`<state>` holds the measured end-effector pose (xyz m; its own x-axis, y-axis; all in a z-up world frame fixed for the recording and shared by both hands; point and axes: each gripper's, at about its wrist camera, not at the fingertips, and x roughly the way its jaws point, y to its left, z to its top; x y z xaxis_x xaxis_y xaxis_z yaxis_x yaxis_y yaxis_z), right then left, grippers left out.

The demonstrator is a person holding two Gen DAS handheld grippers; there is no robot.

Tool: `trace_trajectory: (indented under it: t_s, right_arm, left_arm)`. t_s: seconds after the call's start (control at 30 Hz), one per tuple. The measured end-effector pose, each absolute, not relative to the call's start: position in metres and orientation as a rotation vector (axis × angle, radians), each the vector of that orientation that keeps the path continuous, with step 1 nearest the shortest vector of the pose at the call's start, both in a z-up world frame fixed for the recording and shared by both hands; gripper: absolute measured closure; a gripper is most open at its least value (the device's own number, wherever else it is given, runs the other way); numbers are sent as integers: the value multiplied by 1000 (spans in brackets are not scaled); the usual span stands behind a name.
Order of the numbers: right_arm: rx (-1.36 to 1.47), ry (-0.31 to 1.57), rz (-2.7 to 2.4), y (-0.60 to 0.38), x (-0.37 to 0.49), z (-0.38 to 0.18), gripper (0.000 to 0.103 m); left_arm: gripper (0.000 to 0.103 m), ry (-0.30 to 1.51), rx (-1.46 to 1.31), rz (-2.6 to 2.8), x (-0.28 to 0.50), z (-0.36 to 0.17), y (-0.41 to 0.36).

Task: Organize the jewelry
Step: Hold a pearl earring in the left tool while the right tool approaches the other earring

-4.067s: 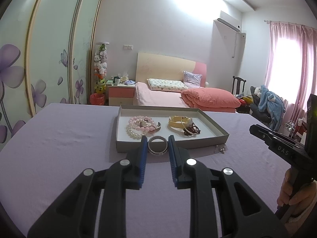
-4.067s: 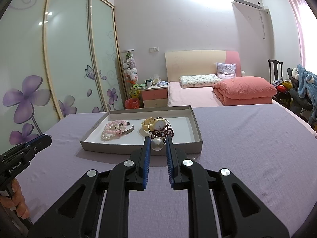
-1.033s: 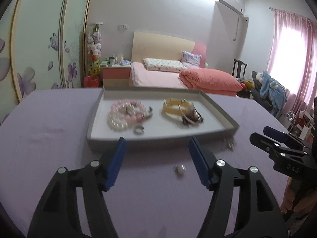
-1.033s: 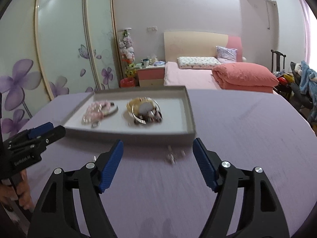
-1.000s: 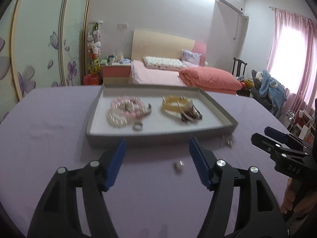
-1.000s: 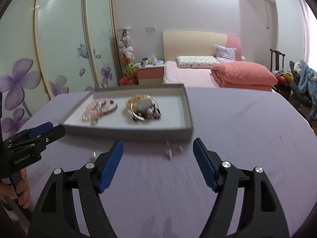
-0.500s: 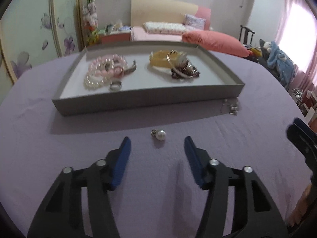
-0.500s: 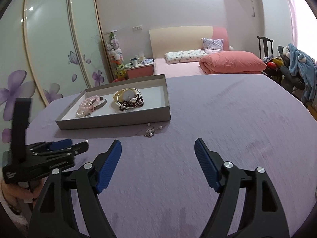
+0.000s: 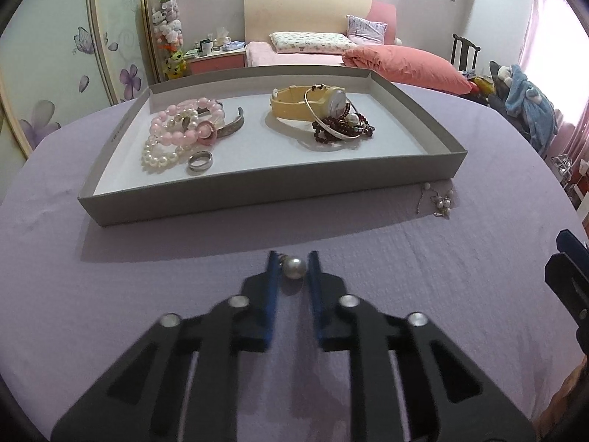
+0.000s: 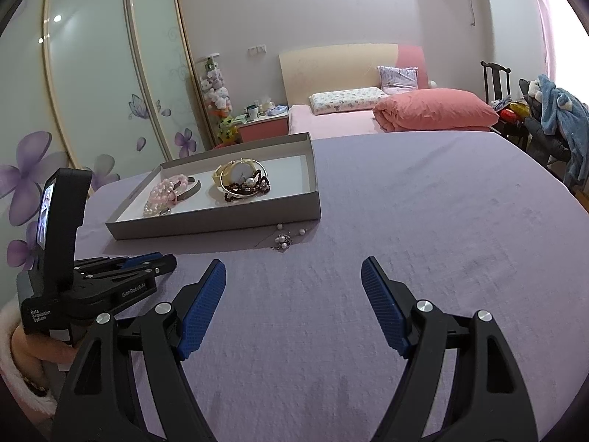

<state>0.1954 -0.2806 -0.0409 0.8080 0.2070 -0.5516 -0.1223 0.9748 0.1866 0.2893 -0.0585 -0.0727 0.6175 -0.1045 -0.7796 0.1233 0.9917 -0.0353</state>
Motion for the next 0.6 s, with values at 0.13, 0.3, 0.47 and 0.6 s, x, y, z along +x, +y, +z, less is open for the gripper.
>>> trace_trajectory:
  t_s: [0.13, 0.3, 0.47, 0.6]
  right_arm:
    - [146, 610, 183, -279, 195, -41, 27]
    - [142, 616, 191, -276, 196, -41, 27]
    - [137, 631, 199, -273, 199, -43, 27]
    - [128, 642, 205, -268, 202, -44, 27]
  left_arm:
    - [89, 895, 9, -141, 290, -72, -57]
    - [89, 887, -16, -130, 291, -71, -45]
    - [89, 864, -59, -92, 289, -65, -15]
    - [89, 841, -82, -56, 282, -60, 12]
